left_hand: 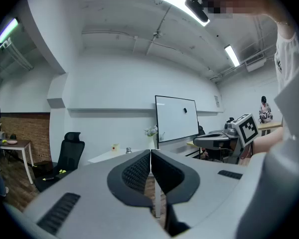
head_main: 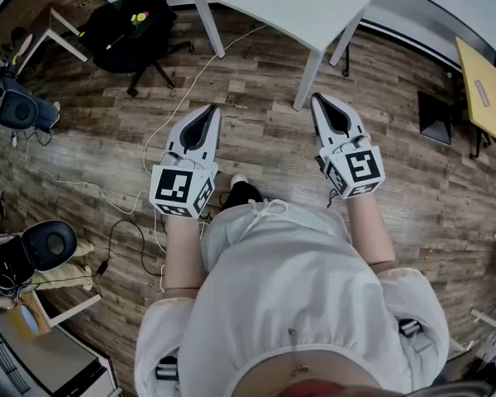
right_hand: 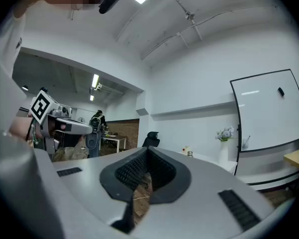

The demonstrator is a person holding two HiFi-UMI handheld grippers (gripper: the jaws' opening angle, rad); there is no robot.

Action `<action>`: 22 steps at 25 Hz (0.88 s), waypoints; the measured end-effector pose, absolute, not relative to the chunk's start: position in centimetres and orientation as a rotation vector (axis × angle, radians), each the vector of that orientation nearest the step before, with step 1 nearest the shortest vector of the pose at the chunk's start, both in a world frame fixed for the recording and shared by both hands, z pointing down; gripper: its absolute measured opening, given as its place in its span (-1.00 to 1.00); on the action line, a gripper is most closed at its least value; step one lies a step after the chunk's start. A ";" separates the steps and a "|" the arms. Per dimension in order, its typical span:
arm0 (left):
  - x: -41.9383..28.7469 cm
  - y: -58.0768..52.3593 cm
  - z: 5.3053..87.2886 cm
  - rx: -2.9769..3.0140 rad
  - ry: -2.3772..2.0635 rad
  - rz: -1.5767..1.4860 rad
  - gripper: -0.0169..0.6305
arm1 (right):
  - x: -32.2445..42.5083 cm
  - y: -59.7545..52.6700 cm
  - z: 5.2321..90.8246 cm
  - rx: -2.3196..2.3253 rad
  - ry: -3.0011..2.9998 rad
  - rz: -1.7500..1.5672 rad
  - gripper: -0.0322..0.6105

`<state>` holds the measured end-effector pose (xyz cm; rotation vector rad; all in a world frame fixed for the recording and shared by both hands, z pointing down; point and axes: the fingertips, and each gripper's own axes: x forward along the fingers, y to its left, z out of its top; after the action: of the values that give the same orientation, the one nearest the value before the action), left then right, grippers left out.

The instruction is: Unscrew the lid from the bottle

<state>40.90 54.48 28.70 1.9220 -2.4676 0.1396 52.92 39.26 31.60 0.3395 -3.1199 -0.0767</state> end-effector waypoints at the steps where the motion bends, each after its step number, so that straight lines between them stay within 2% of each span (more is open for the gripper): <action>1: 41.0 54.5 28.7 1.922 -2.468 0.139 -0.88 | 53.0 39.3 31.6 0.341 -3.121 -0.077 -0.89; 17: 41.3 53.2 29.5 1.937 -2.439 0.080 -0.88 | 53.1 38.0 32.6 0.348 -3.139 0.021 -0.89; 18: 40.7 53.0 29.5 1.933 -2.445 0.051 -0.87 | 52.6 37.7 32.7 0.356 -3.139 0.033 -0.71; 19: 39.9 52.9 29.4 1.922 -2.455 0.022 -0.61 | 52.1 37.4 32.9 0.358 -3.135 0.045 -0.18; 20: 39.0 52.8 29.4 1.910 -2.466 0.001 0.07 | 51.5 37.1 33.0 0.365 -3.128 0.055 0.33; 21: 38.1 52.7 29.5 1.898 -2.474 -0.010 0.20 | 51.0 36.7 33.1 0.389 -3.120 0.062 0.44; 22: 37.2 52.7 29.5 1.887 -2.479 -0.014 0.20 | 50.6 36.2 33.2 0.424 -3.112 0.062 0.48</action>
<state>37.16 52.66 29.51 1.8872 -2.4794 -0.0141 50.56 36.15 33.19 0.4239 -3.1116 0.0622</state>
